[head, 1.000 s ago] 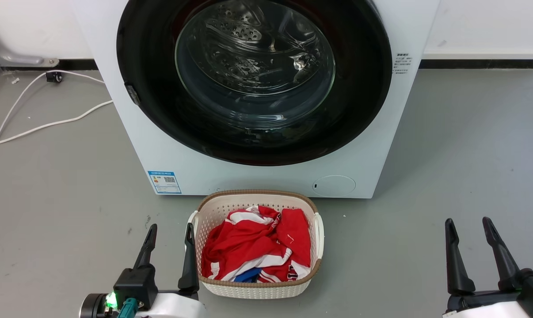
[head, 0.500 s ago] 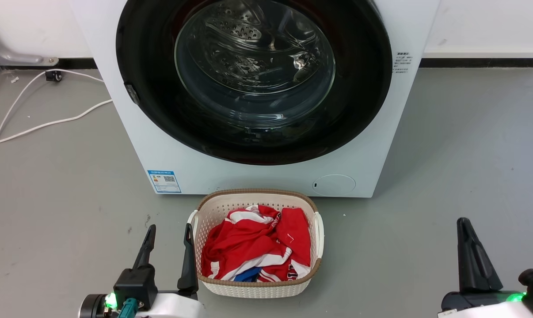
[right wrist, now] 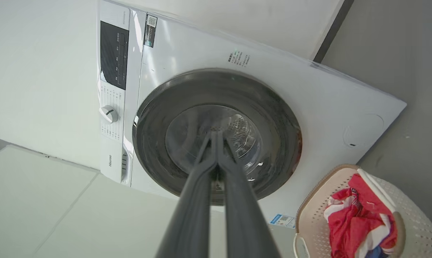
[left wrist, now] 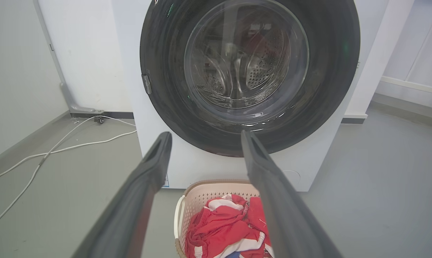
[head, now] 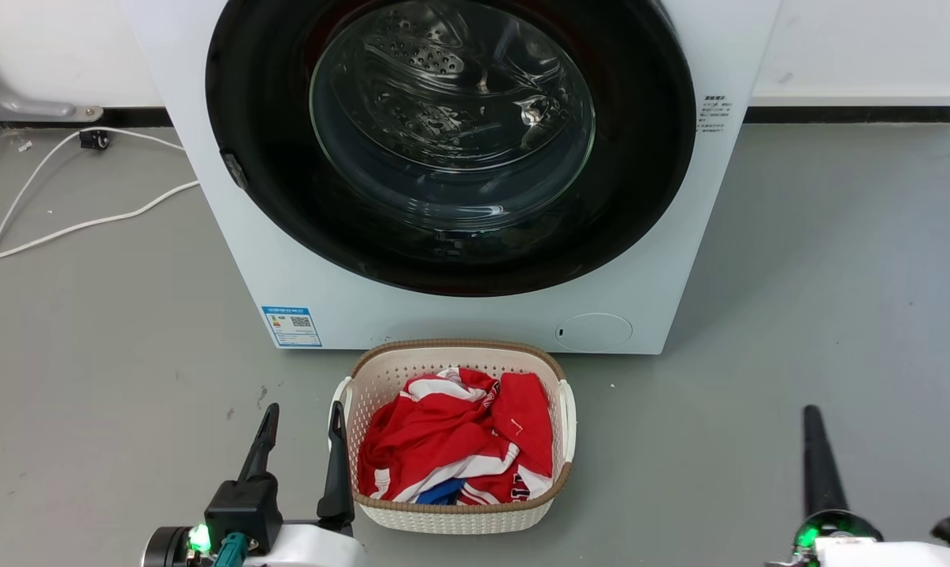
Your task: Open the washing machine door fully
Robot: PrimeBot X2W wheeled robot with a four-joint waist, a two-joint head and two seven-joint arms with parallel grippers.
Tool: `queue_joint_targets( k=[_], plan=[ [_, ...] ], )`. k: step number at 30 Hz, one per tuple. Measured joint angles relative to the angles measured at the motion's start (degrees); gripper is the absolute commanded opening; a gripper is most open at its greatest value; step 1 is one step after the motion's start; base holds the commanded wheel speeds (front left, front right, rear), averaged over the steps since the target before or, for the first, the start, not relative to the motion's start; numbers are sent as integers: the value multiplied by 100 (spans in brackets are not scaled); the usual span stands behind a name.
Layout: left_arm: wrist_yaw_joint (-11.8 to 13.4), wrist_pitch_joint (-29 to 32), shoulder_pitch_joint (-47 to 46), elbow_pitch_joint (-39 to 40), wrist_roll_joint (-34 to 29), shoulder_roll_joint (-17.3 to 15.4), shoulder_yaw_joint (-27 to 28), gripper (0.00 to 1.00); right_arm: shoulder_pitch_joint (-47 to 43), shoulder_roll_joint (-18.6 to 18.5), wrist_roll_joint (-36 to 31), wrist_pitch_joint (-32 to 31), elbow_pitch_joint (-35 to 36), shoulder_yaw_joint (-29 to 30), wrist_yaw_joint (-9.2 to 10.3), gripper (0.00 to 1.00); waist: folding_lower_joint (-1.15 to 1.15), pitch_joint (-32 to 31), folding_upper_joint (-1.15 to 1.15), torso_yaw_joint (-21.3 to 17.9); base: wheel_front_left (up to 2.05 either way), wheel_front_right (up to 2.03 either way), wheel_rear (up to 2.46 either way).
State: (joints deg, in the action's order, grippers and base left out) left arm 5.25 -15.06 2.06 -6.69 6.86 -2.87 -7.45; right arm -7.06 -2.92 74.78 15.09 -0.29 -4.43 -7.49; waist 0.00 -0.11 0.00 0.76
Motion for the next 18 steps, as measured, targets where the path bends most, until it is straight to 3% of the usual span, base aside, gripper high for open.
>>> queue_joint_targets(
  k=[3,9,12,18],
  plan=[
    [15,0,0,-3,-8,0,0,100,-1,12,708,-111,124,-226,1,0,0,0,0,0,0,0,0],
    [33,-1,0,1,-8,-1,0,100,-36,-21,1805,-625,501,-13,0,0,0,21,0,0,0,0,0],
    [37,-1,0,2,-24,-1,1,100,-170,-30,2573,-1306,653,241,1,0,0,41,0,8,0,0,0],
    [40,-1,0,13,-58,-1,10,100,-291,-22,2865,-1862,666,658,0,0,0,67,0,21,0,0,0]
  ],
)
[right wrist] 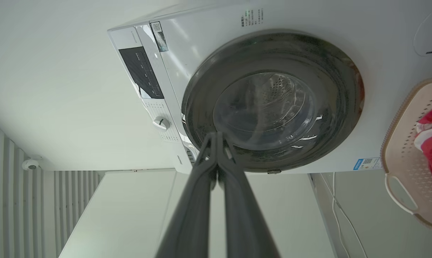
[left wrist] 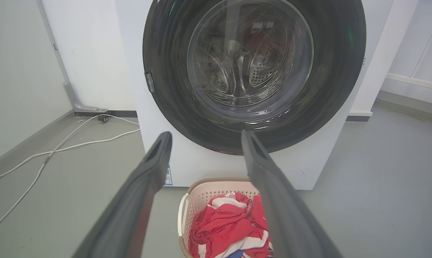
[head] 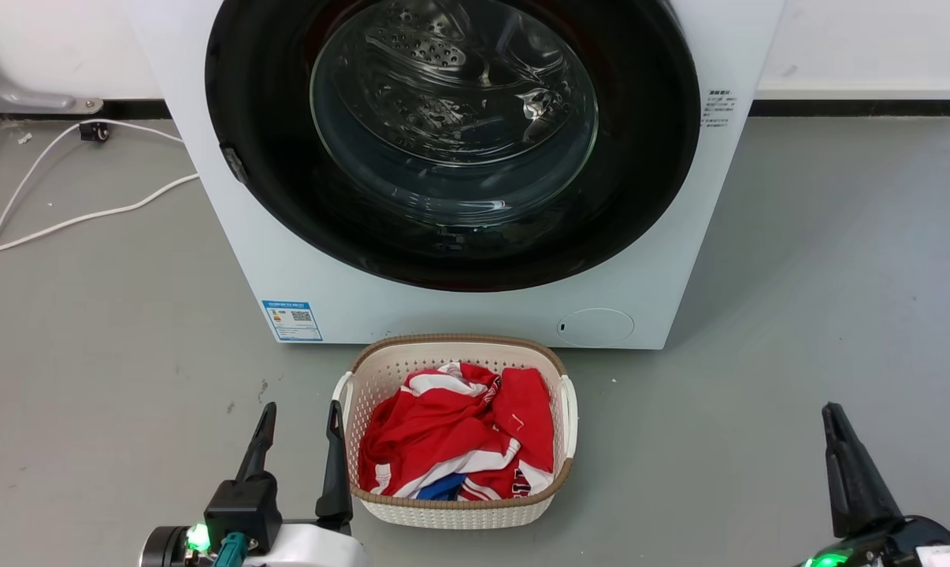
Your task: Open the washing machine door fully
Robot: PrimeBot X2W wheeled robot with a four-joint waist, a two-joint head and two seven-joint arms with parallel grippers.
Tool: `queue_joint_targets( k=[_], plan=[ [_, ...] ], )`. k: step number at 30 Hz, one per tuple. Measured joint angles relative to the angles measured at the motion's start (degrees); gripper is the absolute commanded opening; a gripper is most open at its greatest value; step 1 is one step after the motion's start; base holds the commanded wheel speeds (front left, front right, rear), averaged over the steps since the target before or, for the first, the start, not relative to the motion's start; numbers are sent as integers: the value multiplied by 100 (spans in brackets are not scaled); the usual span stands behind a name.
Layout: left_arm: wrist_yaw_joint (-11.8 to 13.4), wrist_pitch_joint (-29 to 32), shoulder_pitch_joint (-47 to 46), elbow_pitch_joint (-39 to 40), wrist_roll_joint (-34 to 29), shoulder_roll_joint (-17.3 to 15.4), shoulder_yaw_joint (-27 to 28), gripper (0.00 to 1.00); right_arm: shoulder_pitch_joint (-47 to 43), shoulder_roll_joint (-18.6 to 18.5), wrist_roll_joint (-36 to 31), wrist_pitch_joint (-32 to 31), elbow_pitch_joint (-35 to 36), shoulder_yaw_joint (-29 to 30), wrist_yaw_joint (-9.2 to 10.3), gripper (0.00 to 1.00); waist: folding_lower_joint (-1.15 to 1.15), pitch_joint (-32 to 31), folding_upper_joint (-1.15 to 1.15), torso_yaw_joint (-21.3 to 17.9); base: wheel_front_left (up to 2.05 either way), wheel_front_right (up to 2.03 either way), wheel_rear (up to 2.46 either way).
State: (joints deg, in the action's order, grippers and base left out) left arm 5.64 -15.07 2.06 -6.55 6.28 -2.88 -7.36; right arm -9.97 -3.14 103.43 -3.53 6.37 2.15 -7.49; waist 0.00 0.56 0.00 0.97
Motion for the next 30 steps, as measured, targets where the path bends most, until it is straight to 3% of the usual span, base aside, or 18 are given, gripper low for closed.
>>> queue_joint_targets(
  k=[17,24,30],
  plan=[
    [15,0,-16,40,-109,0,27,100,192,18,-79,-203,-230,248,1,0,0,119,0,36,0,0,0],
    [9,0,-215,119,-210,0,44,100,1068,-9,-196,-379,-603,832,1,0,0,412,0,57,0,0,0],
    [-18,0,-536,200,-293,-1,41,100,2257,-354,-118,-711,-1192,1311,1,0,0,881,0,86,0,0,0]
  ],
)
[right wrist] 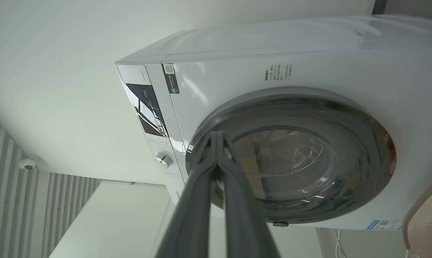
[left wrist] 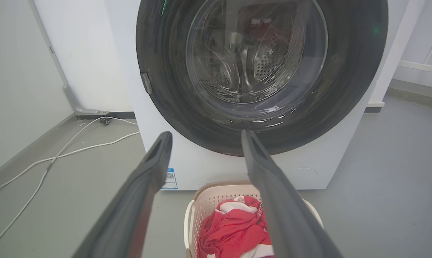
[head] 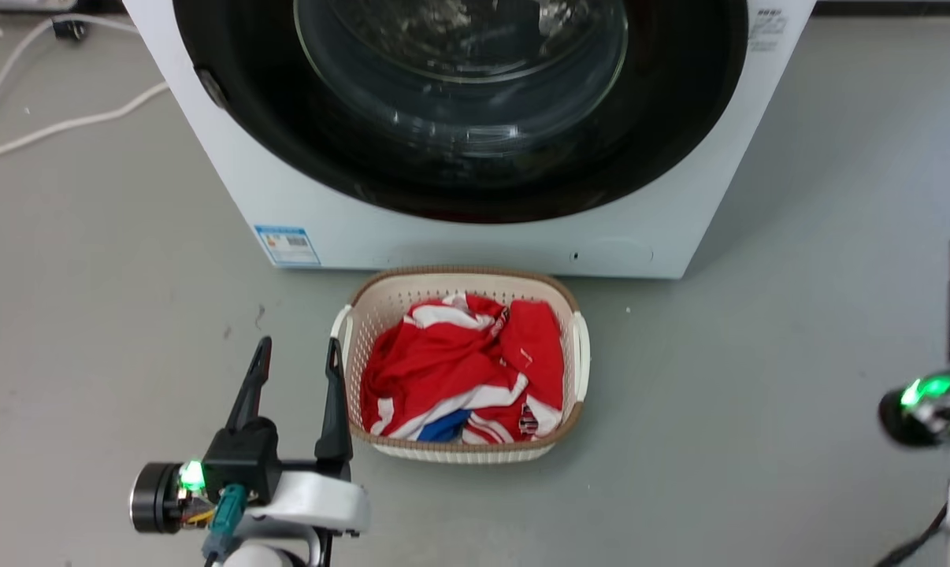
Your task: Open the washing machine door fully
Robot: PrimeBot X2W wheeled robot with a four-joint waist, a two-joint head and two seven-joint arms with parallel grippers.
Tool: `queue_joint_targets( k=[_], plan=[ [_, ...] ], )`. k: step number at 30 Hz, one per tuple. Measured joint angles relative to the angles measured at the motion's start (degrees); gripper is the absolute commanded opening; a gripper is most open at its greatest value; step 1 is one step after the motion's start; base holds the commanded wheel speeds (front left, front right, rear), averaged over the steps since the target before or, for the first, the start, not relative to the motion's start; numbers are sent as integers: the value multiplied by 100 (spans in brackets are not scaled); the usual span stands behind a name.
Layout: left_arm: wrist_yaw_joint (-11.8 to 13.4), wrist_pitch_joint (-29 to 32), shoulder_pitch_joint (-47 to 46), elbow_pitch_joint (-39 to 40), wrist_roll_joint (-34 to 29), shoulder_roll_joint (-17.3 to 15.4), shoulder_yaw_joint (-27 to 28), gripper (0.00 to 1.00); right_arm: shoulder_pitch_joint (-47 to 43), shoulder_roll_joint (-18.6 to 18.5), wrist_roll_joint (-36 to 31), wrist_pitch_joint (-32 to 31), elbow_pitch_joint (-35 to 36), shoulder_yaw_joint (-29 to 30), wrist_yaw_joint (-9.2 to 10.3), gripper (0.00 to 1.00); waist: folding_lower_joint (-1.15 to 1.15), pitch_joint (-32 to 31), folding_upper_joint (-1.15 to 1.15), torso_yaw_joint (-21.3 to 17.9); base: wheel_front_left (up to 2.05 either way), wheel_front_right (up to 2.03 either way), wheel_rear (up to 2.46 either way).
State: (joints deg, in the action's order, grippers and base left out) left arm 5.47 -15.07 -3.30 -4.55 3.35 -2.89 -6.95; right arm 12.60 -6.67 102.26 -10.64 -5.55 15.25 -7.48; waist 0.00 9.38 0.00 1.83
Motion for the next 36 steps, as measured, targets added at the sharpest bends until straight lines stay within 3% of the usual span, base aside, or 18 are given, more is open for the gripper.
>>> queue_joint_targets(
  k=[10,19,36],
  plan=[
    [-69,0,-710,135,-67,0,-66,100,2238,-854,-110,-459,-1024,168,-1,0,0,996,0,70,0,0,0],
    [-101,0,-1140,166,-82,1,-137,100,4120,-1426,-322,-917,-1978,-400,-1,0,-1,1848,0,166,0,0,0],
    [-43,0,-1528,230,30,0,-300,100,6038,-1655,-1267,-1678,-3136,-1828,0,0,0,2712,0,354,0,0,0]
  ],
)
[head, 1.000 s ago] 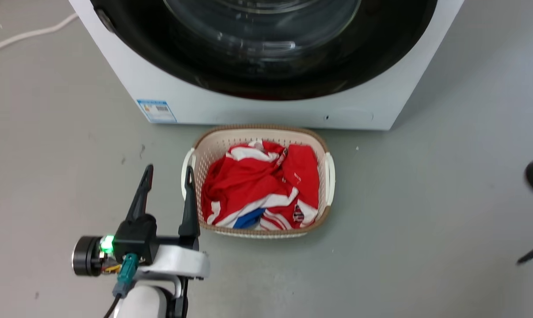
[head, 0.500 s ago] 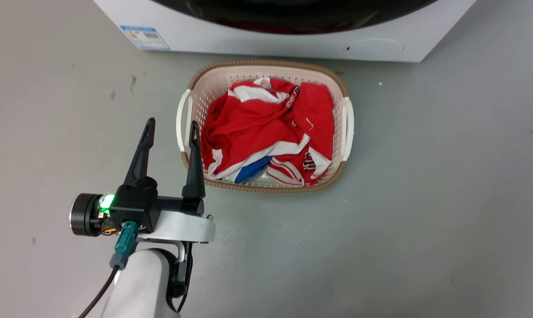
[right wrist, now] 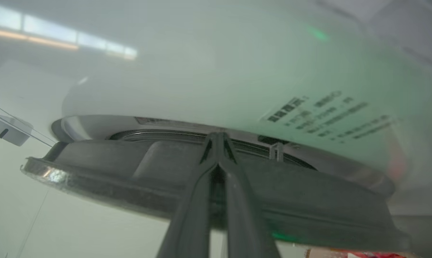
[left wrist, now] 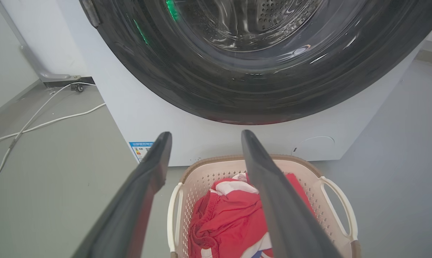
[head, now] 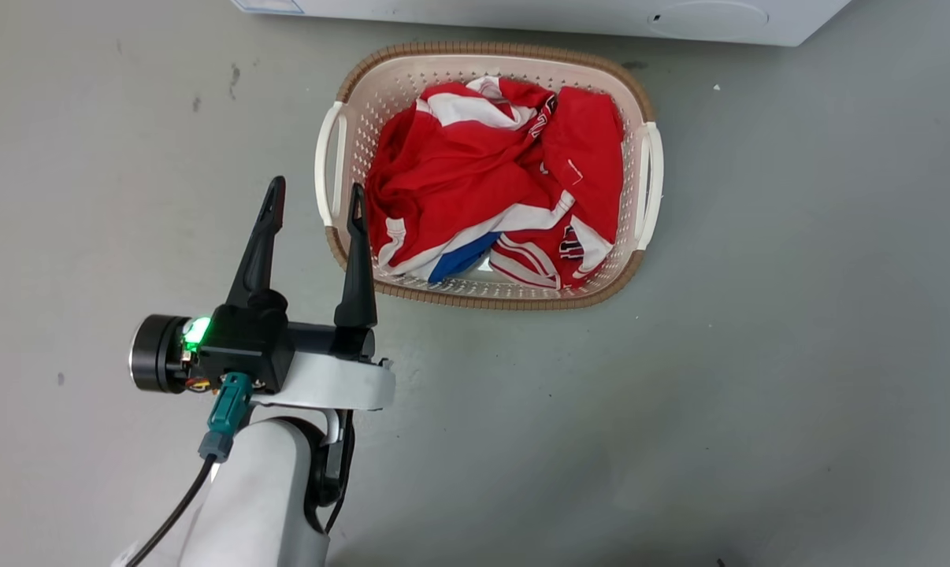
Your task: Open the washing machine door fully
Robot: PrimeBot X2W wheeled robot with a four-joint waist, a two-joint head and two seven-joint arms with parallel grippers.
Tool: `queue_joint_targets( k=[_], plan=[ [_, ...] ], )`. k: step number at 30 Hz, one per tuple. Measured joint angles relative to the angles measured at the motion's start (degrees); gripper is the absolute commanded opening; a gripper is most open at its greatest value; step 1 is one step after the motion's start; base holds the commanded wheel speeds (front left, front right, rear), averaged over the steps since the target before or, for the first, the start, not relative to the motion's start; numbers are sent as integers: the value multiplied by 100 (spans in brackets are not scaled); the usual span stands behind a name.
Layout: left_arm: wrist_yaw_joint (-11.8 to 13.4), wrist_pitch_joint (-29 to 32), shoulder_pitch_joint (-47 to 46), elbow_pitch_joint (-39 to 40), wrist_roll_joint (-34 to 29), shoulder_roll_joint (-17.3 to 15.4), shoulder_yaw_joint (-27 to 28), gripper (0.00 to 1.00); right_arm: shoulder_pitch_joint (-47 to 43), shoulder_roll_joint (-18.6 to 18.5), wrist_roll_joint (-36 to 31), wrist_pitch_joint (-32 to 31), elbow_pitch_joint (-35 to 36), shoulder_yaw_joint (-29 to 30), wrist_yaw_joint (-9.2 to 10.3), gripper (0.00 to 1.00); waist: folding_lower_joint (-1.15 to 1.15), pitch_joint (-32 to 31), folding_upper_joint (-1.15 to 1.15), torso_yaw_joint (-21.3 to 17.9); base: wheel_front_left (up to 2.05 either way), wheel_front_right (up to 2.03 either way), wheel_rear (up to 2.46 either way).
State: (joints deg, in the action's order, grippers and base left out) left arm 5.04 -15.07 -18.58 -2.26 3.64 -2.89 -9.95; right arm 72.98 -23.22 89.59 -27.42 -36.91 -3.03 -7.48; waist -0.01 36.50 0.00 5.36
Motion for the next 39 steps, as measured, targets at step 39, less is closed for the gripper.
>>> queue_joint_targets(
  k=[39],
  plan=[
    [-78,0,552,-211,-137,1,259,100,-3002,386,169,-1817,2192,-1380,7,0,1,-1276,0,-352,0,0,0]
  ],
)
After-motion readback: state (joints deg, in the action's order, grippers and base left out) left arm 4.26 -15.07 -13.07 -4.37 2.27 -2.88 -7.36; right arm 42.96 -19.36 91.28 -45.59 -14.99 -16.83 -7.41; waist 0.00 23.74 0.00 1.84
